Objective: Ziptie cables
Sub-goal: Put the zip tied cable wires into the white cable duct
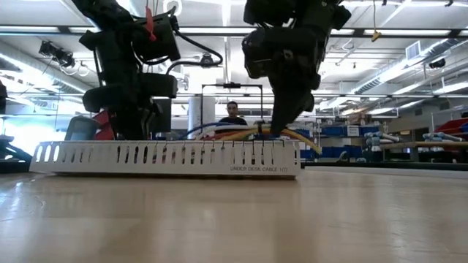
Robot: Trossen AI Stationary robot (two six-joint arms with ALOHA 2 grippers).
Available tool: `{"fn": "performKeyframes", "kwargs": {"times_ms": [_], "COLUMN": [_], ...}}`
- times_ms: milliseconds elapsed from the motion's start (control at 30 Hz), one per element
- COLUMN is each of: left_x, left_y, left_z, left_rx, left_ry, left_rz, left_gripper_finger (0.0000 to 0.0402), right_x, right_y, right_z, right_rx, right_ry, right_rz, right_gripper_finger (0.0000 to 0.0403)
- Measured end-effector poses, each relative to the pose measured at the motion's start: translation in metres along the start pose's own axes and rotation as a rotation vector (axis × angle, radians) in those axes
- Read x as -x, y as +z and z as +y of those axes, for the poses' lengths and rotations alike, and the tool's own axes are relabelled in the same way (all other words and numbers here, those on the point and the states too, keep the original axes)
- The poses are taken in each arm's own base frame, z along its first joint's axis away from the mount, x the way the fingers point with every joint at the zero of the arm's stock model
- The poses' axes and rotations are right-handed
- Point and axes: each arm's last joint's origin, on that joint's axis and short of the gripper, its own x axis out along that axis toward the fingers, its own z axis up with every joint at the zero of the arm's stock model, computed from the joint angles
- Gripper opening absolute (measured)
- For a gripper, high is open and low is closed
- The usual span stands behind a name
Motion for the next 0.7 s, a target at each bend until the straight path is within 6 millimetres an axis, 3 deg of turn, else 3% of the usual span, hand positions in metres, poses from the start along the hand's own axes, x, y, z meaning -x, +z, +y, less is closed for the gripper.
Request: {"fn": "performKeyframes", "kwargs": {"times_ms": [200, 400, 700], "left_x": [0.000, 0.000, 0.000], "left_y": [0.001, 0.001, 0.001], "left_z": [0.000, 0.000, 0.000], "left_rx": [-0.002, -0.003, -0.003], "left_ry": [-0.003, -0.002, -0.001], "left_rz": [-0.008, -0.010, -0.015], "left_gripper_finger": [0.0014, 0.0014, 0.0015], "right_x": [-0.008, -0.009, 0.001], "right_y": [-0.009, -0.010, -0.007], "right_z": [-0.006, -0.008, -0.018], "right_rx": [0.052, 0.104, 0.077], "right_ry": [-0.044, -0.072, -0.085], "right_rz": [0.012, 0.010, 0.090], "right_gripper_finger": [0.0027, 0.0068, 0.0117]}}
